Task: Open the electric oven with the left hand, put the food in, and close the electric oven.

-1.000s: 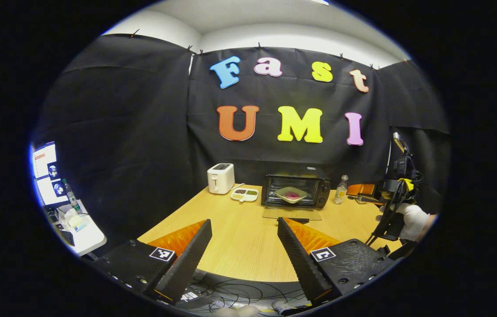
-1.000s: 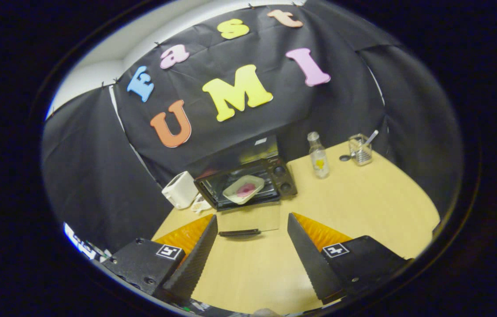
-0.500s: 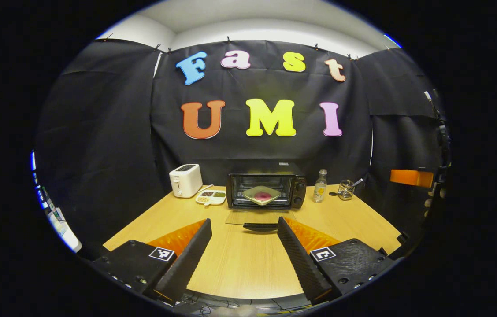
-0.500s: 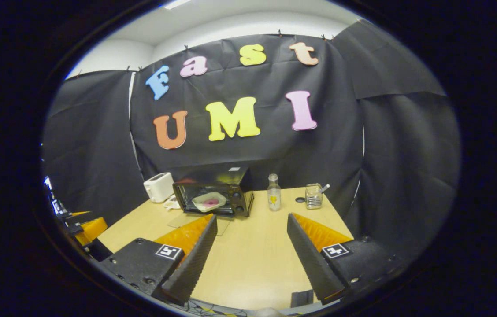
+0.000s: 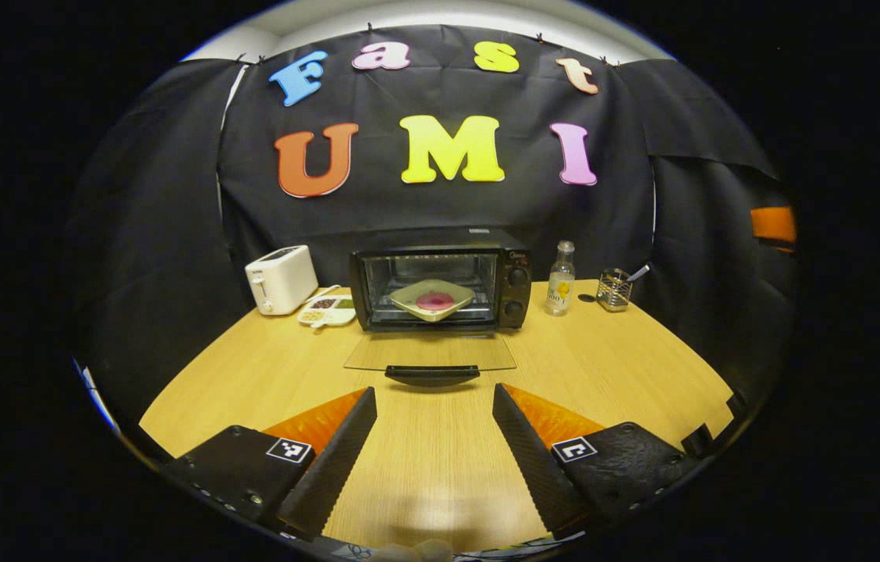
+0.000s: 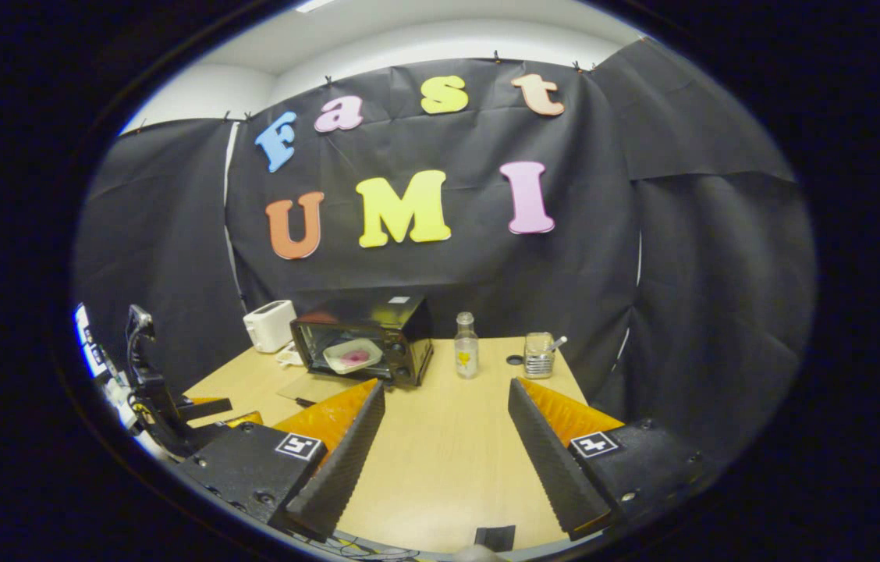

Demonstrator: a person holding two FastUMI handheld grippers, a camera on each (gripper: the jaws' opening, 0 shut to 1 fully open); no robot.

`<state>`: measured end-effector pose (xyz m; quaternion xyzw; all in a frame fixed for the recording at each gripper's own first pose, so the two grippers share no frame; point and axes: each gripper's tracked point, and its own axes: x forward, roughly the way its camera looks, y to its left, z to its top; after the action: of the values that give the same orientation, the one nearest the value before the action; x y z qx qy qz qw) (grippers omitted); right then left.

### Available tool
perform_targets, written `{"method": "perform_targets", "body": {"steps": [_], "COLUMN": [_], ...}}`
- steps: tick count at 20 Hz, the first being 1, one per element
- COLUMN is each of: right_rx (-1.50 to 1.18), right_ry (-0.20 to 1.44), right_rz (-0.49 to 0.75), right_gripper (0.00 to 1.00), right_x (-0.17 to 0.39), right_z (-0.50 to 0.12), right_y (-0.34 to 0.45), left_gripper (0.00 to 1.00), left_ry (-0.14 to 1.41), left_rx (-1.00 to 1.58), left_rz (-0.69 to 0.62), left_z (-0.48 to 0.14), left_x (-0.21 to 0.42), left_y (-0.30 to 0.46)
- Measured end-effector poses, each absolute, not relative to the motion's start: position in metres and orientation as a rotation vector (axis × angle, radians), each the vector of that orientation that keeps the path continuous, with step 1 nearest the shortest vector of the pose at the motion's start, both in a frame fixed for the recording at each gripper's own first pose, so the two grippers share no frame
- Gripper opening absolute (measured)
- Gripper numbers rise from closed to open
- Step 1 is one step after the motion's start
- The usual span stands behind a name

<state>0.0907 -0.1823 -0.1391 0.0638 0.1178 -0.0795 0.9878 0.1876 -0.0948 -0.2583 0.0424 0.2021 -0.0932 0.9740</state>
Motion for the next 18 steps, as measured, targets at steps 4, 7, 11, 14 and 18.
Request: {"method": "perform_targets", "body": {"steps": [4, 7, 11, 14, 18], "right_rx": [0.103, 0.099, 0.098, 0.110, 0.117], "right_ry": [0.263, 0.287, 0.315, 0.325, 0.333], "right_rz": [-0.231, -0.285, -0.330, -0.357, -0.398], "right_gripper": [1.00, 0.96, 1.00, 0.96, 1.00], "right_x": [0.101, 0.109, 0.119, 0.123, 0.122], "right_z": [-0.137, -0.136, -0.137, -0.137, -0.139], "right_y": [-0.182, -0.175, -0.162, -0.154, -0.155], "left_gripper": [0.96, 0.96, 0.96, 0.96, 0.96], "left_ry": [0.471, 0.513, 0.552, 0.590, 0.615], "left_rx": [0.095, 0.082, 0.089, 0.092, 0.103], "left_rz": [-0.237, -0.263, -0.294, -0.304, -0.290], "left_z": [-0.305, -0.337, -0.367, -0.389, -0.404], "left_x": [0.230, 0.258, 0.285, 0.297, 0.311], "left_y": [-0.097, -0.100, -0.103, -0.104, -0.100]}}
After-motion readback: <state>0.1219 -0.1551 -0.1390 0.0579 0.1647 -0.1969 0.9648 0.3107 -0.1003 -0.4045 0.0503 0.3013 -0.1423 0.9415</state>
